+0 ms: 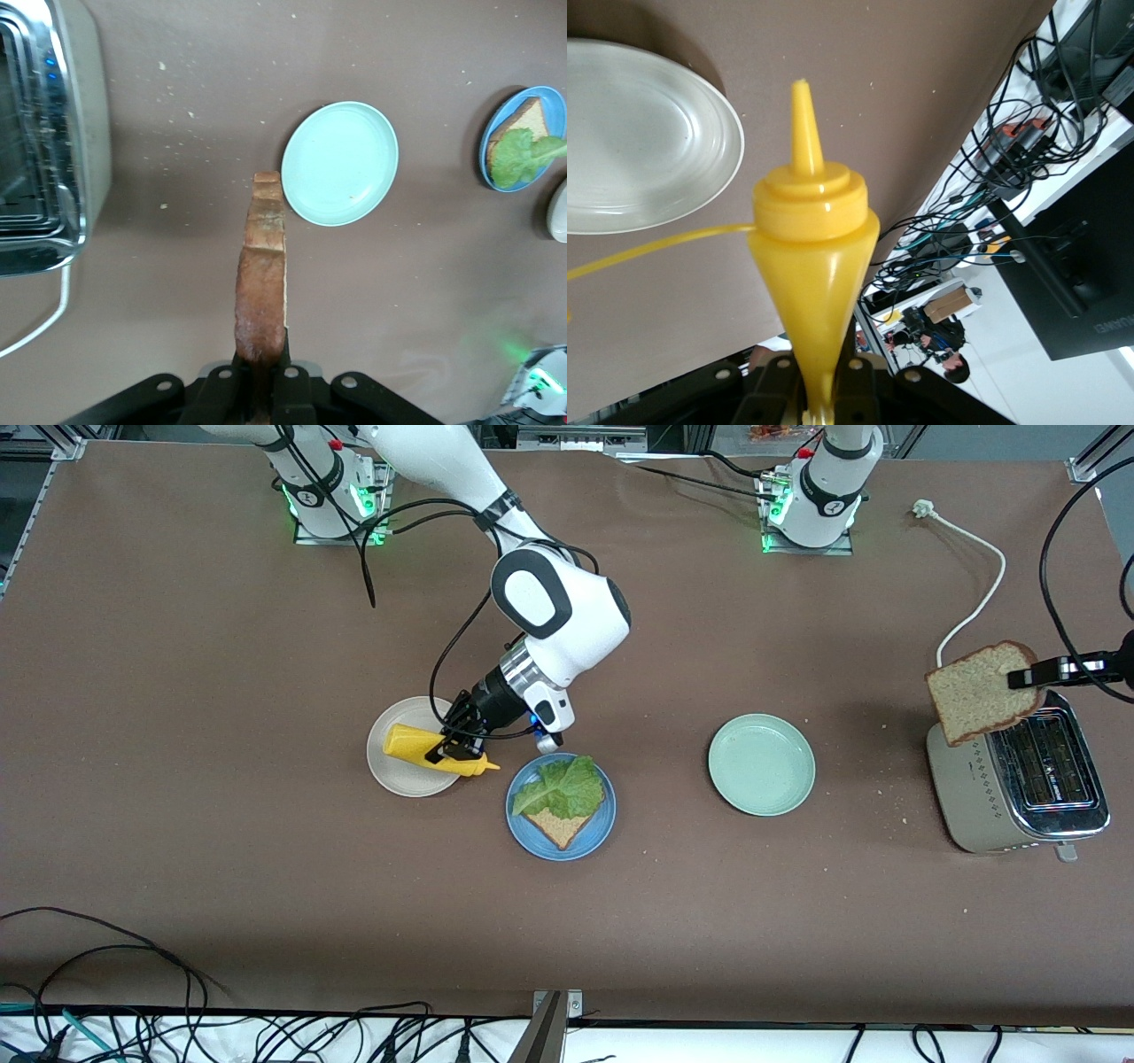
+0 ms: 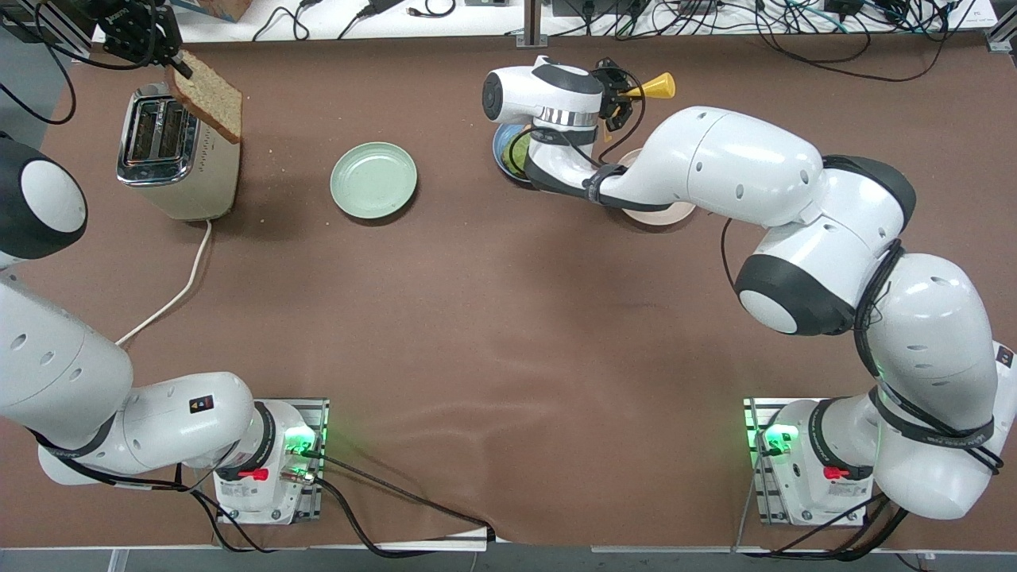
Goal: Make sandwich in blue plate with both arms
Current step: 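Carry the bread toward the blue plate while the right gripper lowers the bottle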
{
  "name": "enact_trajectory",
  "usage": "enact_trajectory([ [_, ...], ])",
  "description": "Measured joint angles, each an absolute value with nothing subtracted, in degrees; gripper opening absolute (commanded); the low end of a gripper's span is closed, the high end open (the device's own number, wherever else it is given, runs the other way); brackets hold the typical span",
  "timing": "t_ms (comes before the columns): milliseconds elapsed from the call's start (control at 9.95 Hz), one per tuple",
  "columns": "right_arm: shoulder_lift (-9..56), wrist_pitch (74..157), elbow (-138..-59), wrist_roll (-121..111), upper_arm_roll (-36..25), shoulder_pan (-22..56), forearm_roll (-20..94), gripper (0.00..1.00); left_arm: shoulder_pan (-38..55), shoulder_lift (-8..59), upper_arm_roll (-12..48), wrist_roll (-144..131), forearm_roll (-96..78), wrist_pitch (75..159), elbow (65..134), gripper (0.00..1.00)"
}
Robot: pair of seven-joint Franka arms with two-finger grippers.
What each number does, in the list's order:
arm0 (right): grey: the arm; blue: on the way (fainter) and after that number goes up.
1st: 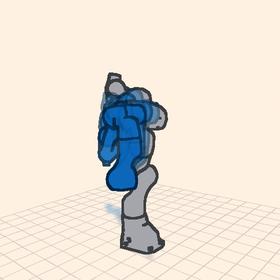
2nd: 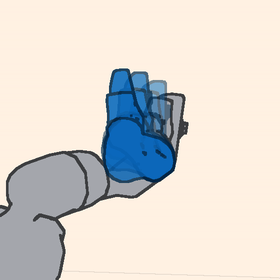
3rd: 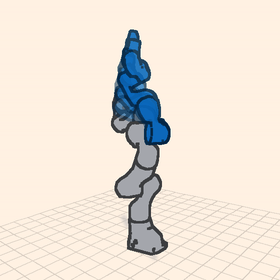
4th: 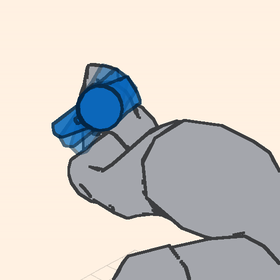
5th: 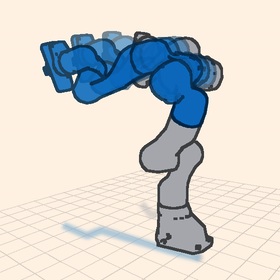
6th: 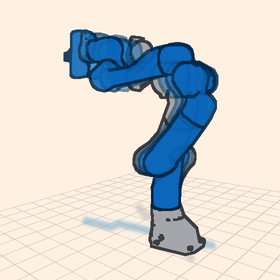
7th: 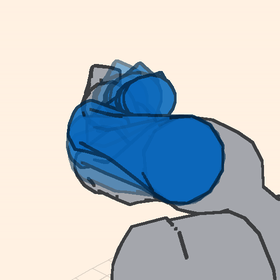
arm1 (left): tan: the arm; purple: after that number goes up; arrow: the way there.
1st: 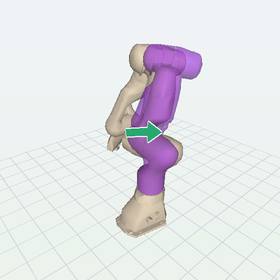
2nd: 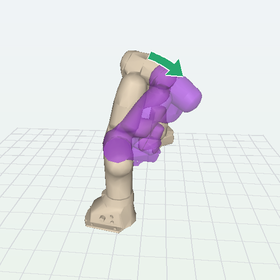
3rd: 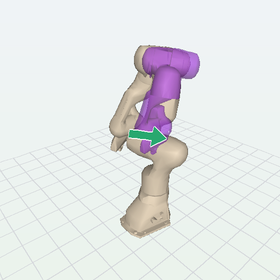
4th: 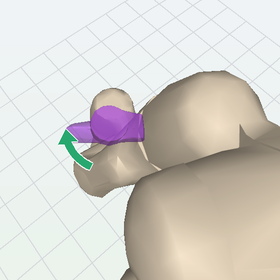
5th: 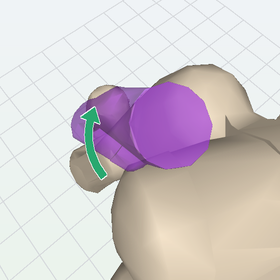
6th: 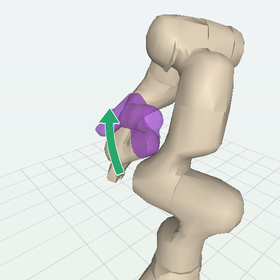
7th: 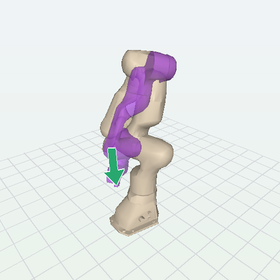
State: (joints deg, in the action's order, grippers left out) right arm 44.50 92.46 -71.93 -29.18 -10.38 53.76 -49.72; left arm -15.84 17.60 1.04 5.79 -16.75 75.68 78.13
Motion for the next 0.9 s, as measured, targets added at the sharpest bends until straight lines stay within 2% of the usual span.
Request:
enact_trajectory([
  [201,43.62,92.36,-70.54,-29.75,-11.06,51.32,-43.04,0.12,-15.73,18.49,1.1,4.77,-20.52,75.66,78.77,0.0],
  [502,38.43,92.57,-69.39,-35.27,-11.45,42.93,-27.27,0.12,-11.53,21.13,1.42,1.0,-25.64,76.48,79.71,0.0],
  [904,34.67,93.12,-69.33,-47.16,-11.52,28.79,2.23,0.12,-4.91,24.13,1.58,-7.03,-34.02,81.16,79.75,0.0],
])
